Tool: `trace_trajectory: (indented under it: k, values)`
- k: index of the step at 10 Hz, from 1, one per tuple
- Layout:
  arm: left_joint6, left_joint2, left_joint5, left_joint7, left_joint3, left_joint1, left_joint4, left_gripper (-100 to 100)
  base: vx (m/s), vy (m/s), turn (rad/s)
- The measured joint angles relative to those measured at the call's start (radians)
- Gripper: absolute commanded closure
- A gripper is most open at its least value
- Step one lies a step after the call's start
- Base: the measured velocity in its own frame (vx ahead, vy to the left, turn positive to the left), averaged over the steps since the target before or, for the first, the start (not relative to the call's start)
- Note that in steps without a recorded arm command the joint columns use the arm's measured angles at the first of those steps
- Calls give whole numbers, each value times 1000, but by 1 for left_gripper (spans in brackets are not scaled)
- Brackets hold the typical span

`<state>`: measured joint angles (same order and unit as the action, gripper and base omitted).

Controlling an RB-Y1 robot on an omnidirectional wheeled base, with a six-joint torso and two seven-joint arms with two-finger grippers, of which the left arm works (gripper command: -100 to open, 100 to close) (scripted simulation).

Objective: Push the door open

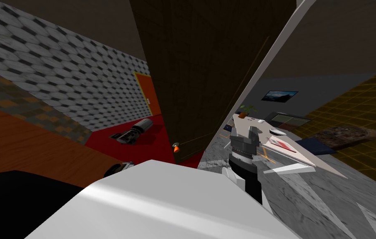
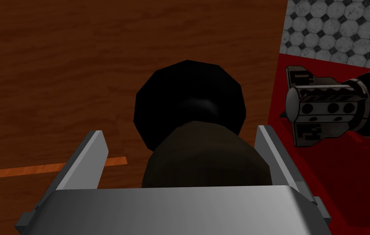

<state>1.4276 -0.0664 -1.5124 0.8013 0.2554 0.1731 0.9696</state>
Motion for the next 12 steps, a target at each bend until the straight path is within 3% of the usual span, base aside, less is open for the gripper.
trace_trajectory:
  k: [2,6,8,11,12]
  values:
    - [14,10,-5,-5,5,-4,1,100,-5,57,-20]
    - [41,5,-22,-2,27,-44,-46,100,-8,65,-48]
    - [53,14,-32,-17,36,-38,-25,100,-6,56,-17]
    - [87,32,-45,-22,51,-53,-34,100,-11,80,-53]
    - [95,30,-48,-20,56,-64,-49,100,-6,60,-35]
